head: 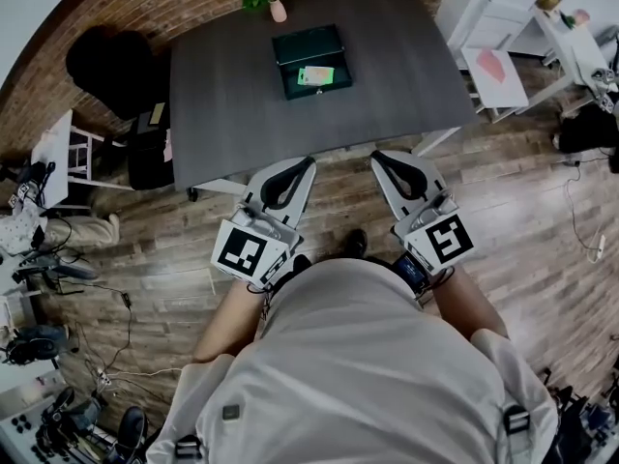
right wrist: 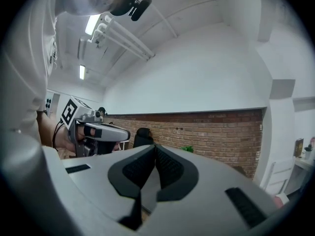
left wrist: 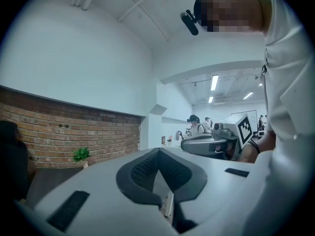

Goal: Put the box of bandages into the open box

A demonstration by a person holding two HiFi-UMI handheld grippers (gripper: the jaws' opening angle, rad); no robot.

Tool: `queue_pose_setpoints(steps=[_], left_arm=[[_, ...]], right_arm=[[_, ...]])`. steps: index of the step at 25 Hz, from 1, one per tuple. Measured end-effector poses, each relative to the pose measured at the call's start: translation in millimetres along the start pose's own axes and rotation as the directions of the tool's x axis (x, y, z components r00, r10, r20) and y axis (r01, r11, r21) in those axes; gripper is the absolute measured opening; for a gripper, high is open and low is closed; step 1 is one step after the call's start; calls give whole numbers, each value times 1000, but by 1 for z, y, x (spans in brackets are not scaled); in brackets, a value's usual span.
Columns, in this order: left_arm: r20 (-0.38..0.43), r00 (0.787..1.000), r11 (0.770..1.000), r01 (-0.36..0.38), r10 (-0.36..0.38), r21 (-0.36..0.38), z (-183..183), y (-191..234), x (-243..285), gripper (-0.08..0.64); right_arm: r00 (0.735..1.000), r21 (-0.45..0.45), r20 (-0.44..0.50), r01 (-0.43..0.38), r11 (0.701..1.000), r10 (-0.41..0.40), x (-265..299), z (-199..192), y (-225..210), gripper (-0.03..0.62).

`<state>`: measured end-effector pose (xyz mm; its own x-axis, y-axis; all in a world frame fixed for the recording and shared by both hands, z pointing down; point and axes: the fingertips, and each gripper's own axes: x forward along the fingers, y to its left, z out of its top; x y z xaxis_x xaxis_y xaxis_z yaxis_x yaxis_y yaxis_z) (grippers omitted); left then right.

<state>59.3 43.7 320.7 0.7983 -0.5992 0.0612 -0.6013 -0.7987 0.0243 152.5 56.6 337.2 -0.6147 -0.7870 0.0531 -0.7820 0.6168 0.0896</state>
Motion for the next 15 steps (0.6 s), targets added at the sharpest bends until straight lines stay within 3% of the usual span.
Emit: queue_pose_setpoints(steps=[15], left_arm=[[21,996,996,90,-90,-4,-7,17,-141,15]], right_arm=[[993,-14,-58,105,994,-106,-1,0,131,23]])
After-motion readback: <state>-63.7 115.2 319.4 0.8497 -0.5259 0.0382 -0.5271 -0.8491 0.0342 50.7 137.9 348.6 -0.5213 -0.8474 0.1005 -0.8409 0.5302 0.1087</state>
